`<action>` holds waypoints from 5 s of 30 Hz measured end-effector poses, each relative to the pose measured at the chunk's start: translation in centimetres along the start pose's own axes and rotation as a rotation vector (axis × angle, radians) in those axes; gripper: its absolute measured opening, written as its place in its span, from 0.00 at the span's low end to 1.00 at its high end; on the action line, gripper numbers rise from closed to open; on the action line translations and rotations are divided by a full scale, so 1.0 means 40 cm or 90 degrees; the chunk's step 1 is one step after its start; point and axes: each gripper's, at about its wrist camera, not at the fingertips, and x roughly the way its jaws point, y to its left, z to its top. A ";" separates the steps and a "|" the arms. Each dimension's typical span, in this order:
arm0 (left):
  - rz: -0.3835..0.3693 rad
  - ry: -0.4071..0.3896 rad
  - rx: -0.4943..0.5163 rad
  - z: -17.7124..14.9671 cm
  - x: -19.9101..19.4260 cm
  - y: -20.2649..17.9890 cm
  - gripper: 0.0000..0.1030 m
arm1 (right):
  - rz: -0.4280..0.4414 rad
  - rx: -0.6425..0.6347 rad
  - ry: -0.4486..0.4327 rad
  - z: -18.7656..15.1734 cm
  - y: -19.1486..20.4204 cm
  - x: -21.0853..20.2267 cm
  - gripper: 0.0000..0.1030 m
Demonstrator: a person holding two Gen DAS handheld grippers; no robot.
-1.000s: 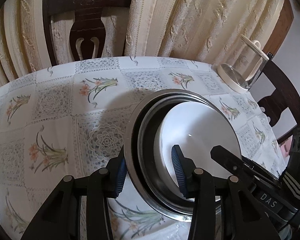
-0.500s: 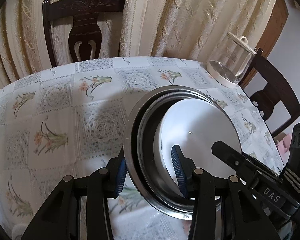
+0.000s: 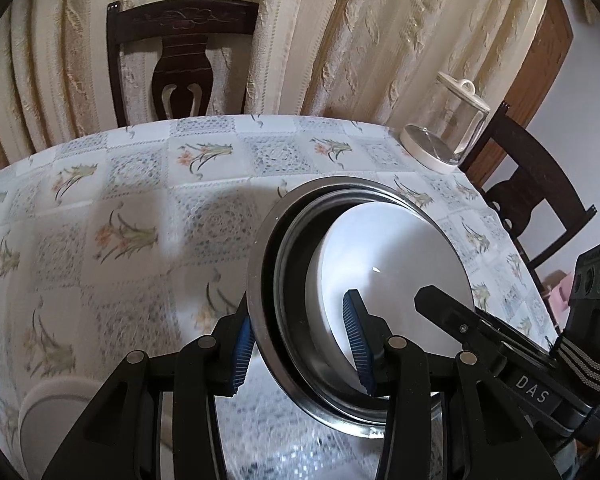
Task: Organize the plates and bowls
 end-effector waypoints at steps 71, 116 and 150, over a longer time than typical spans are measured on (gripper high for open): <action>0.058 -0.070 -0.234 -0.406 -0.334 0.383 0.42 | 0.097 -0.173 0.148 -0.293 0.392 0.058 0.47; 0.110 -0.127 -0.206 -0.435 -0.323 0.349 0.47 | 0.098 -0.208 0.084 -0.319 0.389 0.048 0.50; 0.193 -0.192 -0.166 -0.516 -0.402 0.258 0.69 | 0.090 -0.235 -0.003 -0.343 0.354 -0.068 0.73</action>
